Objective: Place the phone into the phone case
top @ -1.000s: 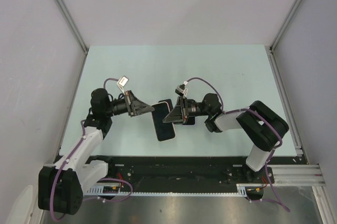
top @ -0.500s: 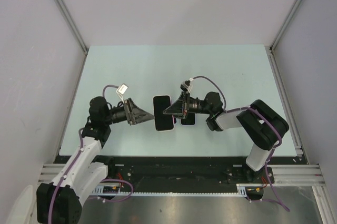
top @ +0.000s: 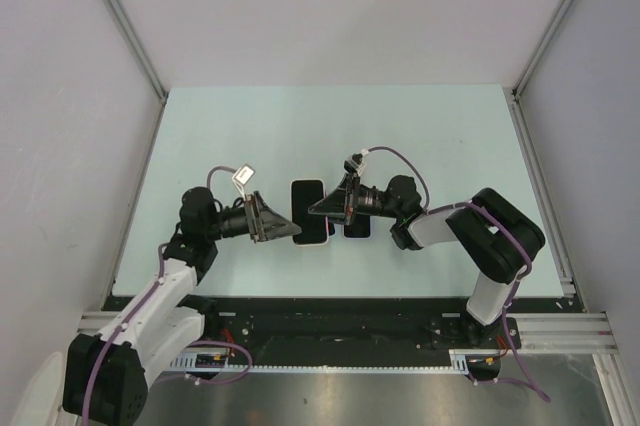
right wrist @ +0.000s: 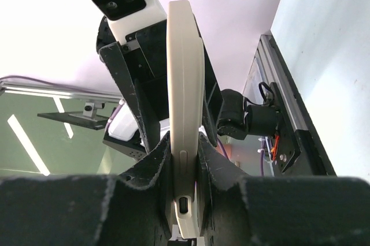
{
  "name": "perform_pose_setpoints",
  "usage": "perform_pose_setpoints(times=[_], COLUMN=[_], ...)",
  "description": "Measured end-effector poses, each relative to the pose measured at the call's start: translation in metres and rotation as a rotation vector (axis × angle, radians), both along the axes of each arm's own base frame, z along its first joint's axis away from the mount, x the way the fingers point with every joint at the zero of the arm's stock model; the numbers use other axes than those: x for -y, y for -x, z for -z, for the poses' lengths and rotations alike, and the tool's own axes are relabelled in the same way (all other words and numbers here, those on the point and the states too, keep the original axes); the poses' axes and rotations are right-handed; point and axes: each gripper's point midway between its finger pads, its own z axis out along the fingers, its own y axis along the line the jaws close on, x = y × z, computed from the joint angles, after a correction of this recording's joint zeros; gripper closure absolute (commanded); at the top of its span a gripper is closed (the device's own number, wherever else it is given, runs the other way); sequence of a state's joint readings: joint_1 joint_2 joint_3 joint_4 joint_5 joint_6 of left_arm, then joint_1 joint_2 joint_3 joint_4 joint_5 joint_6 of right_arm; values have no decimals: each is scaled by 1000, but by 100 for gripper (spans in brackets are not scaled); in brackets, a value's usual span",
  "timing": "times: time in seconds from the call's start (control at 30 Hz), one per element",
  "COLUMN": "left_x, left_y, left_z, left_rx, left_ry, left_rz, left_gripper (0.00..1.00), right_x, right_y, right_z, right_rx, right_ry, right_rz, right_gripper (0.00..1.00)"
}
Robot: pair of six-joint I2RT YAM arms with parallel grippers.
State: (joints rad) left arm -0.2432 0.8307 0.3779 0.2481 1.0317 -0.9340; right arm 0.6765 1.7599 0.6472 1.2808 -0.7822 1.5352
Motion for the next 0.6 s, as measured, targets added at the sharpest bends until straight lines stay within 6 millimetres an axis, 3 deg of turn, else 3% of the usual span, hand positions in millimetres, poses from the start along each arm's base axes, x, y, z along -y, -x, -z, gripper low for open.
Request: perform_pose_setpoints(times=[0.2, 0.33, 0.4, 0.6], left_x=[3, 3, 4, 4], left_y=[-1, -1, -3, -6], left_z=[7, 9, 11, 17], left_rx=[-32, -56, -85, -145], left_ry=[0, 3, 3, 2], left_rz=[2, -1, -9, -22], left_gripper=[60, 90, 97, 99], right_x=[0, -1, 0, 1], right_y=[-2, -2, -3, -6], right_z=[0, 2, 3, 6], right_rx=[-4, -10, 9, 34], right_ry=[-1, 1, 1, 7], right_rz=[8, 9, 12, 23], right_gripper=[84, 83, 81, 79])
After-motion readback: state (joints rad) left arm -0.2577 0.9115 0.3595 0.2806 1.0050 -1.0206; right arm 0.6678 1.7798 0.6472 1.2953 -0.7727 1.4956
